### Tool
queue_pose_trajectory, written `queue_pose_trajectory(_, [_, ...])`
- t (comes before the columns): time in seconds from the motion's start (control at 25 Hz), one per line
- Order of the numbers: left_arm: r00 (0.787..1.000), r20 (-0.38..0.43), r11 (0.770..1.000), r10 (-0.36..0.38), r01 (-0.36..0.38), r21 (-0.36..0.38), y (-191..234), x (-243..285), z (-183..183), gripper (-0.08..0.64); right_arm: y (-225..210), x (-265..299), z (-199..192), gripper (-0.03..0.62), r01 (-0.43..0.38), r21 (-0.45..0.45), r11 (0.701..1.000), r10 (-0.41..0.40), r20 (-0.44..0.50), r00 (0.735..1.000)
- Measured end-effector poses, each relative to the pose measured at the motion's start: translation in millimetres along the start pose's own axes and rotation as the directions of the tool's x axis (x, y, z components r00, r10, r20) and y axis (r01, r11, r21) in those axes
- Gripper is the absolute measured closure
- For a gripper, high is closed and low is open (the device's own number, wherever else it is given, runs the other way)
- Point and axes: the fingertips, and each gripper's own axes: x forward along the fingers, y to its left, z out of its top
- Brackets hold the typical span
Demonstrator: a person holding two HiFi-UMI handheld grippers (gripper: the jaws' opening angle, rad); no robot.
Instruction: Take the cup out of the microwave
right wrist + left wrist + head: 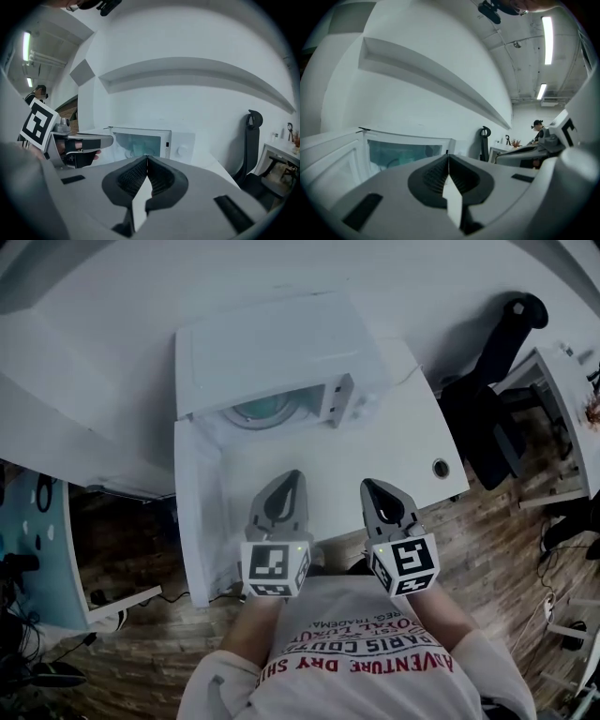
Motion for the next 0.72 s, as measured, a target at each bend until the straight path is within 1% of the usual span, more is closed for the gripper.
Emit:
queue_pose_trajectory(0.12, [0.999,-0.014,0.999,0.039,-0.039,-0.007,16.5,11.1,-4.4,0.552,-1.2,26.1,4.5,0.581,-0.036,0.003,0.999,0.036,-0.002,0.999])
queue_pose_trajectory(0.2, [0.997,-0.023,0.997,0.078,-0.078,-0.009,28.9,18.0,-7.1,0.551,-0.6,44.0,5.7,0.581,-0.068,0.0,0.998,0.068,-0.006,0.998])
queue_pose_trajectory(0.36, [0.985,-0.046,0.986,0.165,-0.166,-0.028,50.6,30.2,-14.8,0.552,-1.4,77.6,7.6,0.581,-0.141,-0.006,0.99,0.14,-0.013,0.99])
queue_pose_trajectory(0.56, [0.958,-0.074,0.959,0.277,-0.281,-0.045,74.9,46.0,-21.1,0.552,-7.3,118.8,14.0,0.581,-0.234,-0.011,0.972,0.233,-0.031,0.972])
queue_pose_trajectory(0.72, [0.928,-0.099,0.931,0.359,-0.364,-0.039,90.9,59.2,-26.8,0.551,-8.0,151.0,16.6,0.581,-0.321,-0.021,0.947,0.32,-0.054,0.946])
